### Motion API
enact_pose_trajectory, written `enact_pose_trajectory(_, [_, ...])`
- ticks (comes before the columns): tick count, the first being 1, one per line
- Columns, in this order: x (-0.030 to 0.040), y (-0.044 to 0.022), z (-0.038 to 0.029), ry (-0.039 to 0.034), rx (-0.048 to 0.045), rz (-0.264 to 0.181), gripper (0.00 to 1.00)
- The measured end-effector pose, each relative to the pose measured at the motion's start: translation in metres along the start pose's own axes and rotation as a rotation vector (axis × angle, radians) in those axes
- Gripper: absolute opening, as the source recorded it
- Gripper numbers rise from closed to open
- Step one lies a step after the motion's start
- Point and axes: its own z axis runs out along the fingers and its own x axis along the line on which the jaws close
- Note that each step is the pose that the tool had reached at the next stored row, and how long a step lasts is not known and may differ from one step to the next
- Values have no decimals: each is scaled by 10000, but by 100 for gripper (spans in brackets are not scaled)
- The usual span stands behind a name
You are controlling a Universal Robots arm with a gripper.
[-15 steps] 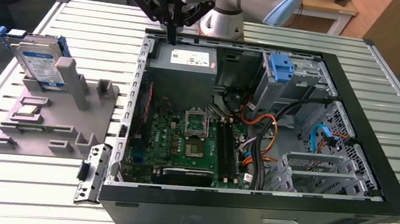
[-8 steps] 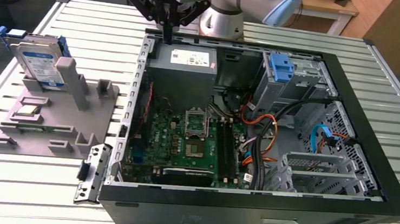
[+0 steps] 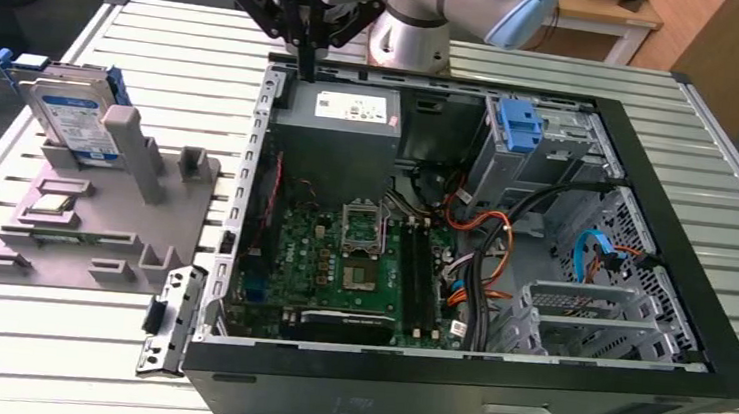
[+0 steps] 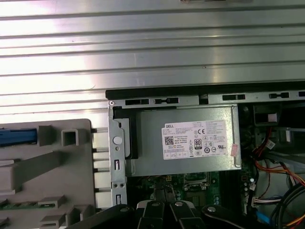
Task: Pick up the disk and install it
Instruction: 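Reach for the disk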
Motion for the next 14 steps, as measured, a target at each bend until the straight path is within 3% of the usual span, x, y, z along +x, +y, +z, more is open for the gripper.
enact_pose_trajectory(14, [30,-3,0,0,2,1,10])
